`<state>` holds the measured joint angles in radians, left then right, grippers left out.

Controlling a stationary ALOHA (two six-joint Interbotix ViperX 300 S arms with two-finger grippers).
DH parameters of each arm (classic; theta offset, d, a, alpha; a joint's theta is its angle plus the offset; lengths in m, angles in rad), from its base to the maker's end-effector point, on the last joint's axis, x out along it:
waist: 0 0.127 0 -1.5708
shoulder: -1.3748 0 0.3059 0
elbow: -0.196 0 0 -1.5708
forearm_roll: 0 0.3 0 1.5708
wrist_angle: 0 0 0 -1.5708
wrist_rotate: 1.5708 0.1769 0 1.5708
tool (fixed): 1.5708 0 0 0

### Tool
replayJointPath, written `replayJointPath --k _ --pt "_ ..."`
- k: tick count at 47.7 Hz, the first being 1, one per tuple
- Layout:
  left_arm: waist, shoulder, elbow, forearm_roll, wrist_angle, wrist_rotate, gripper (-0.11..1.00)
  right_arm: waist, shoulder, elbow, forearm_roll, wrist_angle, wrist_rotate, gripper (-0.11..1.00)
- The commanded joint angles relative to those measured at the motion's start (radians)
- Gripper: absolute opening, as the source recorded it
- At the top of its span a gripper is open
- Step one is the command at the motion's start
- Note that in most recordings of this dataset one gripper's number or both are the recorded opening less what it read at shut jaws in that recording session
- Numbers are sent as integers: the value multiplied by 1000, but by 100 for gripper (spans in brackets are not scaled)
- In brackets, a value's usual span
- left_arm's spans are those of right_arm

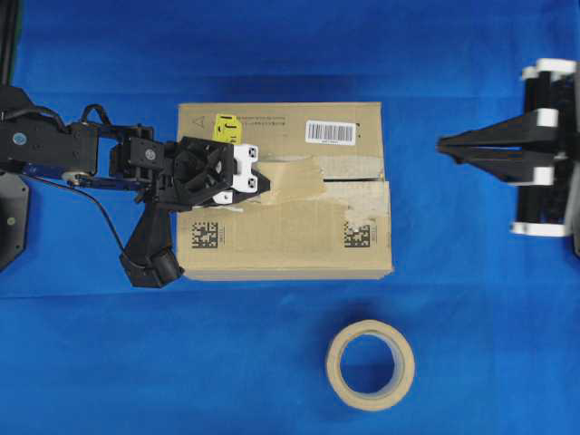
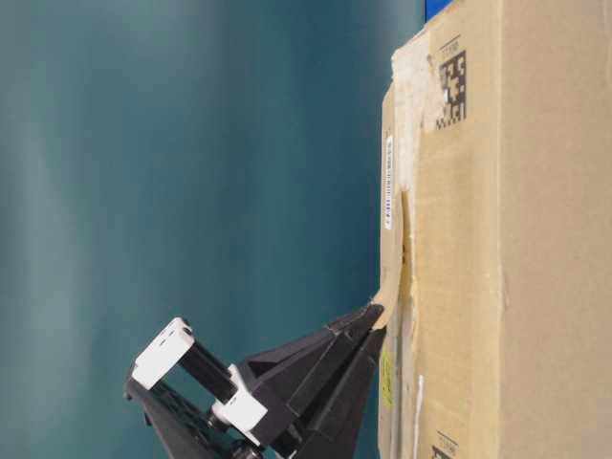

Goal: Apply tape along the seams of the closed cardboard box to seal it securely.
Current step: 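Carry the strip to the box's top seam and press it down, then bring the right gripper in and press the tape flat along the seam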

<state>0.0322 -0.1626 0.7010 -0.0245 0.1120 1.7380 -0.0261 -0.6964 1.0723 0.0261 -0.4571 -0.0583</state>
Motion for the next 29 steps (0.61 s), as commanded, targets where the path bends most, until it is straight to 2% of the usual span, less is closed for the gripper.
replayJointPath --k 1,10,12,18,20,29 --pt "-5 -23 -8 0 -3 0 0 -3 69 -55 18 -32 5 0" --pt "-14 -21 -6 0 -3 -2 0 -11 206 -133 49 -41 25 3" --pt "-14 -23 -5 0 -3 -2 0 -12 235 -149 51 -41 29 12" --pt "-14 -21 -5 -2 -3 -2 0 -21 316 -199 51 -40 32 49" --pt "-15 -21 -5 0 -2 -2 0 -25 339 -216 51 -37 32 57" --pt "-15 -23 -5 0 -3 -2 0 -29 425 -285 51 6 32 42"
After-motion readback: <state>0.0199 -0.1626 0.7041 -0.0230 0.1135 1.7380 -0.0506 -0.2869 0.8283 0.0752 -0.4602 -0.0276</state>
